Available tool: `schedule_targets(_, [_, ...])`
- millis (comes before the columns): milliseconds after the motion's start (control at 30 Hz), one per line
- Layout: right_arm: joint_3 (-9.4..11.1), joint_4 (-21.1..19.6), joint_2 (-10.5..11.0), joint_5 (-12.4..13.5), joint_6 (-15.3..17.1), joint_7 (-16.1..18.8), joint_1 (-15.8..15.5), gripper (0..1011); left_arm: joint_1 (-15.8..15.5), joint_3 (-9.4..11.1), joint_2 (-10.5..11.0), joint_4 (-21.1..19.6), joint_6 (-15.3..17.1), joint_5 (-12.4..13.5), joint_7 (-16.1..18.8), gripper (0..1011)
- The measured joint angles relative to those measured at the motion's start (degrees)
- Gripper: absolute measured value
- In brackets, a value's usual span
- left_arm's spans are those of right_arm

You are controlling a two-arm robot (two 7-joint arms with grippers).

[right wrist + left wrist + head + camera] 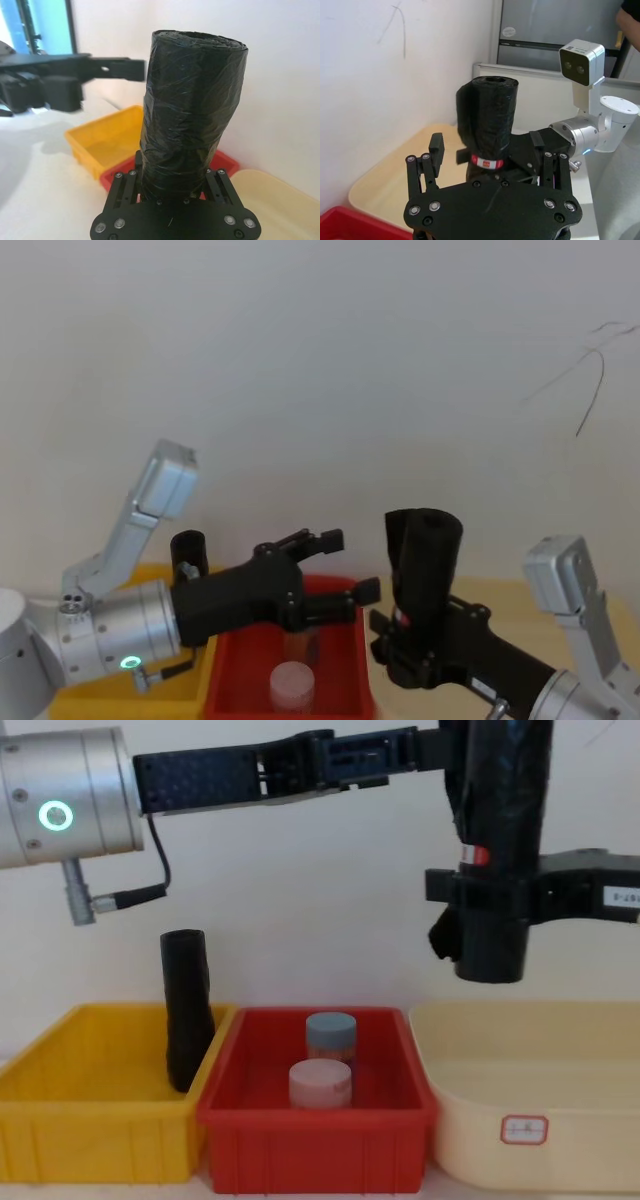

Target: Pick up the garbage bag with the one hand and transfer it to the other hand.

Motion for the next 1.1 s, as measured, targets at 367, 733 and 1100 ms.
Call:
schedule_targets(367, [1.98, 0.46, 0.39, -1.18, 1.93, -3.09, 0.09, 535, 2.02, -2.39, 1.92, -1.64, 0.10, -1.54, 2.92, 1002])
schedule_targets(733, [3.37, 3.15, -0.56, -2.92, 4.33, -6.49, 1.82, 535, 4.18, -4.04, 2.87, -2.58, -0.08, -1.50, 8.41, 1002])
schedule_targets(1100, [4.22, 6.41, -1.22, -4.41, 5.18, -8.12, 3.56, 535, 5.80, -4.77, 2.44, -2.30, 0.01, 0.26, 16.99, 1002])
